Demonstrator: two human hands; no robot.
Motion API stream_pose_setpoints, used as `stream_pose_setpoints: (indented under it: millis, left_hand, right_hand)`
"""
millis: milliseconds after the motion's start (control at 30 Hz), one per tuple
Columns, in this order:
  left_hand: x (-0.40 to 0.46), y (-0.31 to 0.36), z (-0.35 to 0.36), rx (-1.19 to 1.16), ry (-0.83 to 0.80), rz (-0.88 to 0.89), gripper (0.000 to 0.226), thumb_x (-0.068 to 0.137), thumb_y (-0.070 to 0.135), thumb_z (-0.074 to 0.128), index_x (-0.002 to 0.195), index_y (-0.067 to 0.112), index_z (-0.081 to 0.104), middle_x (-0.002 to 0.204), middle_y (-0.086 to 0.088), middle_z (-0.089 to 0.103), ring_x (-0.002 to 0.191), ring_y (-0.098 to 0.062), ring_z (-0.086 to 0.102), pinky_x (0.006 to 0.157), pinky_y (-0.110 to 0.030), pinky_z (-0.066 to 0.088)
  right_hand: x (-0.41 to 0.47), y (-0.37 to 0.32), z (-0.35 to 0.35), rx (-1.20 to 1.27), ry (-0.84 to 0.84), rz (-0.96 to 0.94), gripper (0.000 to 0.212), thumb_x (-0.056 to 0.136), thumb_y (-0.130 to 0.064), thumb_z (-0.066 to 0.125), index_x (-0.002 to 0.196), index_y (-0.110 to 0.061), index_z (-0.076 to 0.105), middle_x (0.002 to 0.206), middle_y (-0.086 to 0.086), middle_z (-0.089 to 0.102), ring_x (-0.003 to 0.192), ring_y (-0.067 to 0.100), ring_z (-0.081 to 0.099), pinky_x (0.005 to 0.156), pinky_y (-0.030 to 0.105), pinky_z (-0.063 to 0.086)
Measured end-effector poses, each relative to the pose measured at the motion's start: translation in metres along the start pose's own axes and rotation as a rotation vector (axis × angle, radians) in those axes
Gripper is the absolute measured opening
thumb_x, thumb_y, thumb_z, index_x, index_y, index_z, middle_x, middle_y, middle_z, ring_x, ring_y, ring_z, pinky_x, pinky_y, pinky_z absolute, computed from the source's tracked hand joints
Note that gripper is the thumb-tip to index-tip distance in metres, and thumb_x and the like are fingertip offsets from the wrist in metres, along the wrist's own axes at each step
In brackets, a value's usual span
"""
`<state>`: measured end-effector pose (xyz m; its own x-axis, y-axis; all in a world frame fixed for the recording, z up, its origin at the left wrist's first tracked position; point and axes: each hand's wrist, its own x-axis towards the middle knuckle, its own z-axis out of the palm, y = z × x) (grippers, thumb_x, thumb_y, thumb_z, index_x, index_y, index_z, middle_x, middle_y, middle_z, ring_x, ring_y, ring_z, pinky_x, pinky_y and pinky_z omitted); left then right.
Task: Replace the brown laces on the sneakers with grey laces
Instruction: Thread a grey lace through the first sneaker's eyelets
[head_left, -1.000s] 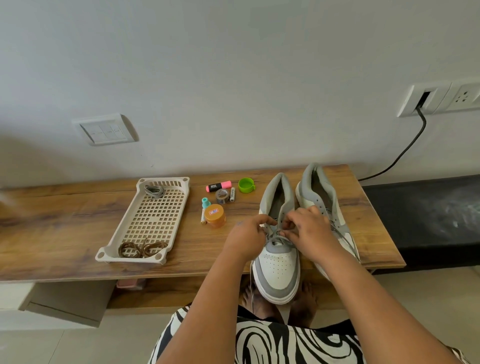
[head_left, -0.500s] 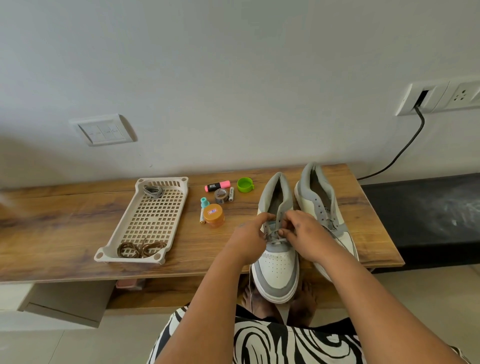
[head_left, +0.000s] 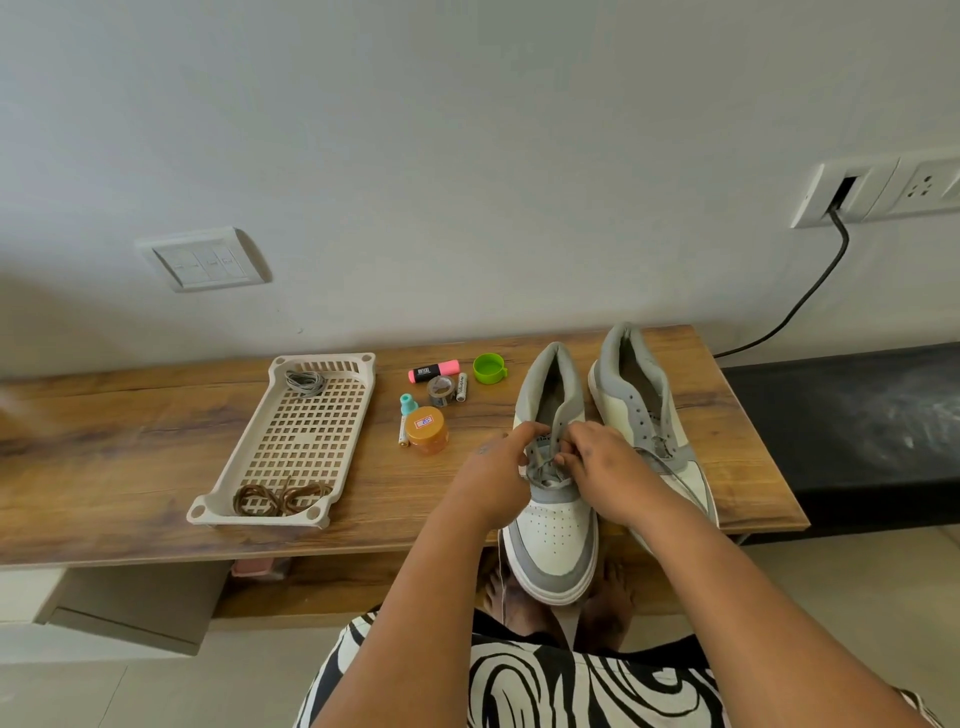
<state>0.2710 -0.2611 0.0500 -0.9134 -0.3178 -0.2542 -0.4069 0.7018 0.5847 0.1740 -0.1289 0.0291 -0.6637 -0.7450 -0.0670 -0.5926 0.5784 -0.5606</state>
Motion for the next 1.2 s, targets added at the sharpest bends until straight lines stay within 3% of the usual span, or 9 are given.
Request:
stream_pose_setpoints:
  millis: [233,367,500,667,767,900,1000,1133,1200]
  left_hand:
    - [0.002,-0.002,0.000,0.066,-0.021,0.000,0.084,0.086,0.000,0.063,0.143,0.050,0.028,0.123,0.004,0.058,0.099,-0.012,0.058,0.076,-0.027,0.055]
    - [0.002,-0.001,0.002,0.075,-0.005,0.011,0.077,0.089,0.005,0.061,0.143,0.049,0.028,0.121,0.004,0.060,0.103,-0.015,0.057,0.082,-0.033,0.055]
    - [0.002,0.003,0.005,-0.040,0.104,0.041,0.058,0.093,0.021,0.062,0.140,0.042,0.035,0.106,0.005,0.063,0.094,-0.013,0.060,0.080,-0.032,0.054]
    - [0.003,0.013,0.009,-0.340,0.334,-0.138,0.016,0.092,0.028,0.066,0.098,0.019,0.053,0.074,0.007,0.056,0.070,-0.009,0.053,0.061,-0.023,0.043]
    - [0.006,0.012,0.017,-0.498,0.196,-0.314,0.035,0.085,0.045,0.071,0.073,0.016,0.055,0.068,0.002,0.058,0.066,-0.012,0.051,0.063,-0.028,0.044]
    - [0.006,0.013,0.021,-0.677,0.092,-0.422,0.042,0.074,0.043,0.083,0.080,0.005,0.068,0.085,-0.018,0.071,0.072,-0.018,0.059,0.073,-0.042,0.056]
    - [0.007,0.012,0.019,-0.790,0.046,-0.473,0.028,0.077,0.025,0.083,0.084,0.003,0.067,0.072,-0.012,0.062,0.056,-0.016,0.049,0.054,-0.030,0.044]
    - [0.002,0.015,0.010,-0.882,-0.016,-0.503,0.014,0.090,0.014,0.071,0.081,0.006,0.063,0.072,-0.004,0.060,0.055,-0.010,0.054,0.046,-0.020,0.043]
    - [-0.001,0.013,0.003,-0.895,-0.036,-0.511,0.011,0.093,0.016,0.067,0.089,0.006,0.066,0.079,-0.001,0.060,0.067,-0.009,0.049,0.055,-0.020,0.043]
  right_hand:
    - [-0.003,0.003,-0.031,-0.131,0.334,0.109,0.011,0.103,-0.027,0.040,0.094,-0.024,0.046,0.090,-0.008,0.047,0.093,0.016,0.041,0.081,0.034,0.031]
    - [-0.003,0.010,-0.026,-0.072,0.223,0.106,0.006,0.100,-0.028,0.048,0.104,-0.024,0.046,0.106,-0.004,0.051,0.105,0.019,0.042,0.086,0.037,0.037]
    - [-0.003,0.008,-0.024,0.000,0.247,-0.030,0.025,0.096,-0.018,0.055,0.119,-0.026,0.054,0.111,-0.010,0.051,0.112,0.016,0.041,0.094,0.041,0.042]
    - [-0.002,0.007,-0.014,0.025,0.052,0.017,0.022,0.096,-0.025,0.058,0.118,-0.025,0.057,0.113,-0.004,0.056,0.112,0.018,0.049,0.095,0.039,0.045]
    - [0.000,0.009,-0.012,0.073,0.036,0.061,0.009,0.095,-0.026,0.059,0.104,-0.023,0.059,0.108,-0.001,0.055,0.101,0.016,0.055,0.084,0.030,0.045]
    - [0.000,0.011,-0.015,0.098,0.041,0.086,0.004,0.096,-0.025,0.058,0.098,-0.024,0.062,0.106,-0.001,0.057,0.097,0.015,0.055,0.078,0.026,0.038]
    - [-0.001,0.010,-0.016,0.105,0.044,0.093,0.009,0.096,-0.030,0.059,0.098,-0.023,0.063,0.105,-0.003,0.059,0.095,0.013,0.054,0.077,0.026,0.037]
    - [-0.004,0.007,-0.018,0.108,0.057,0.095,0.014,0.093,-0.036,0.062,0.097,-0.023,0.065,0.097,-0.009,0.062,0.092,0.011,0.056,0.075,0.026,0.040]
    - [-0.005,0.006,-0.018,0.102,0.060,0.105,0.011,0.091,-0.038,0.065,0.091,-0.026,0.065,0.088,-0.015,0.061,0.086,0.009,0.057,0.070,0.026,0.042]
